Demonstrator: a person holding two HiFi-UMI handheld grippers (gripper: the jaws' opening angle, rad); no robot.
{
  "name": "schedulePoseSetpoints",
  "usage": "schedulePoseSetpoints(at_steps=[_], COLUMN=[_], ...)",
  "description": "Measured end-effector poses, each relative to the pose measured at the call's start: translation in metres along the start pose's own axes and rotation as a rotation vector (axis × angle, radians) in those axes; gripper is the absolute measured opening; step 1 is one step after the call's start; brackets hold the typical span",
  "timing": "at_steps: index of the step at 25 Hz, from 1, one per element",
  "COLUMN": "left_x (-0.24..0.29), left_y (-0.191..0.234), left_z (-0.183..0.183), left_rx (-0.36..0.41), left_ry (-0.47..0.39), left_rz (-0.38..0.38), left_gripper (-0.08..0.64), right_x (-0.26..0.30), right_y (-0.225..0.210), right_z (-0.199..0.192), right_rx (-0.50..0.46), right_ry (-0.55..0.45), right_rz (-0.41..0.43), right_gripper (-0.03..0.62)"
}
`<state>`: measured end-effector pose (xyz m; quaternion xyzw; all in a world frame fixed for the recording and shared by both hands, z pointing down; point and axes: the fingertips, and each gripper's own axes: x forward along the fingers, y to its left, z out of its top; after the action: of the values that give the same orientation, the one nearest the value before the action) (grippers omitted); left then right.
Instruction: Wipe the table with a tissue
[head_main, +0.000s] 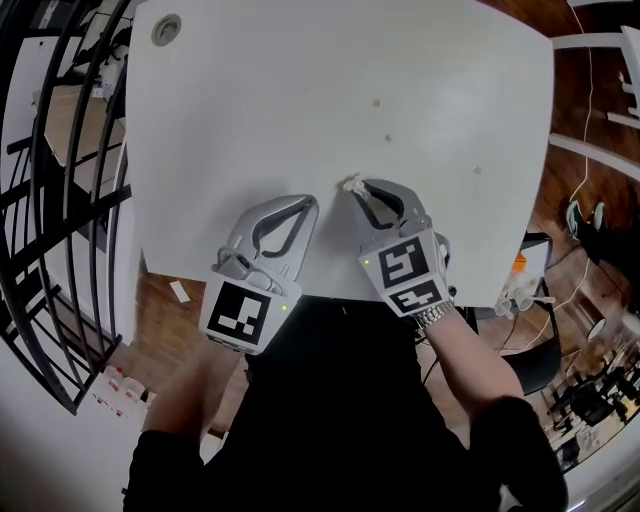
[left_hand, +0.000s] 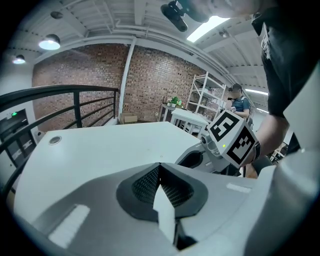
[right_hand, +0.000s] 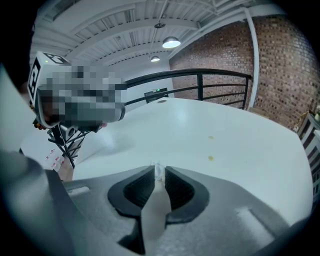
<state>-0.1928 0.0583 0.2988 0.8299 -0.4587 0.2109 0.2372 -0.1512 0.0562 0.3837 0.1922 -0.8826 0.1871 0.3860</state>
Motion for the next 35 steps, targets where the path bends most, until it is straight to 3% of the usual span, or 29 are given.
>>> schedulePoseSetpoints(at_steps=[14, 35], left_x=[-0.001, 0.021], left_y=[0.031, 0.034], left_z=[0.0, 0.013], left_rx=[0.006, 0.075], left_ry=[0.014, 0.036], left_rz=[-0.025, -0.135], left_gripper=[0.015, 0.015], right_x=[0.02, 0.016], right_y=[0.009, -0.006], right_z=[0.008, 0.016], right_rx=[0.026, 0.149], right_ry=[0.021, -0.031], right_rz=[-0.02, -0.106], right_gripper=[0.052, 0.052])
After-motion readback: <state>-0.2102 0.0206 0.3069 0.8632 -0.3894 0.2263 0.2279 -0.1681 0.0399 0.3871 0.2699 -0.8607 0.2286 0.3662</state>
